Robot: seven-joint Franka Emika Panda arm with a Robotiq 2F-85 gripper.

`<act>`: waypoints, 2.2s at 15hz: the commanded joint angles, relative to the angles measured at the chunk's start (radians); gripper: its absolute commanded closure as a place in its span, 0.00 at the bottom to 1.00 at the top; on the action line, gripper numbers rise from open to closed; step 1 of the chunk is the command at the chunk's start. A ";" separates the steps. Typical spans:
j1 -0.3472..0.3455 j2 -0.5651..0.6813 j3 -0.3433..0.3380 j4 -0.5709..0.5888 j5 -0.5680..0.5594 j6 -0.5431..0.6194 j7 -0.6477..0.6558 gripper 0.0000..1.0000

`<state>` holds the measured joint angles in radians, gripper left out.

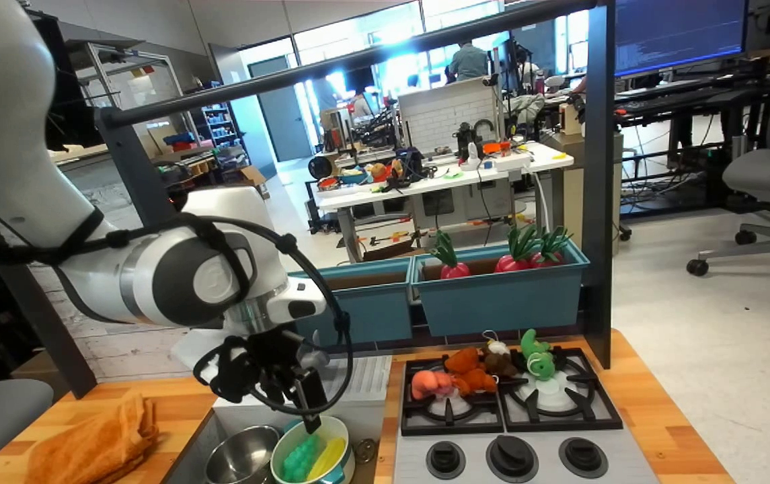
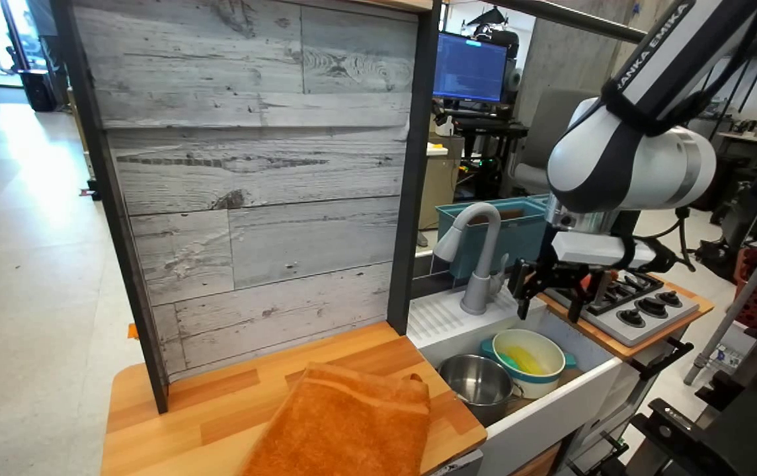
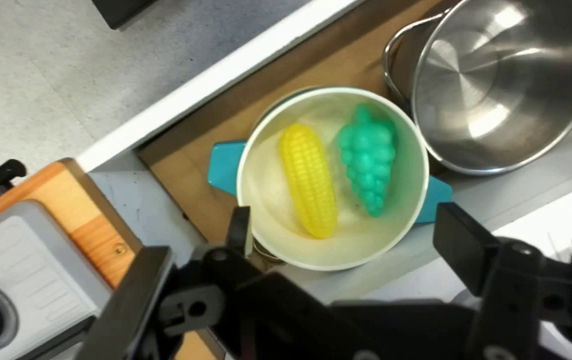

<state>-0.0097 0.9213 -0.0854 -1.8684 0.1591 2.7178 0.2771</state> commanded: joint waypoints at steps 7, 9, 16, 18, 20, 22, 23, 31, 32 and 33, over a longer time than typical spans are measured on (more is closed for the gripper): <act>0.149 -0.559 -0.105 -0.412 -0.340 -0.328 -0.096 0.00; 0.129 -0.473 -0.093 -0.341 -0.332 -0.315 -0.044 0.00; 0.169 -0.463 -0.021 -0.309 -0.331 -0.353 0.005 0.00; 0.212 -0.410 0.018 -0.250 -0.341 -0.344 0.045 0.00; 0.277 -0.327 0.042 -0.155 -0.351 -0.355 0.121 0.00; 0.356 -0.229 0.032 -0.041 -0.383 -0.375 0.210 0.00; 0.395 -0.174 0.021 0.024 -0.396 -0.396 0.254 0.00; 0.422 -0.034 0.046 0.168 -0.360 -0.451 0.251 0.00; 0.419 -0.043 0.042 0.151 -0.356 -0.431 0.263 0.00; 0.418 -0.043 0.048 0.151 -0.351 -0.427 0.260 0.00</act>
<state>0.4072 0.8858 -0.0390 -1.7052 -0.2060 2.2726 0.5331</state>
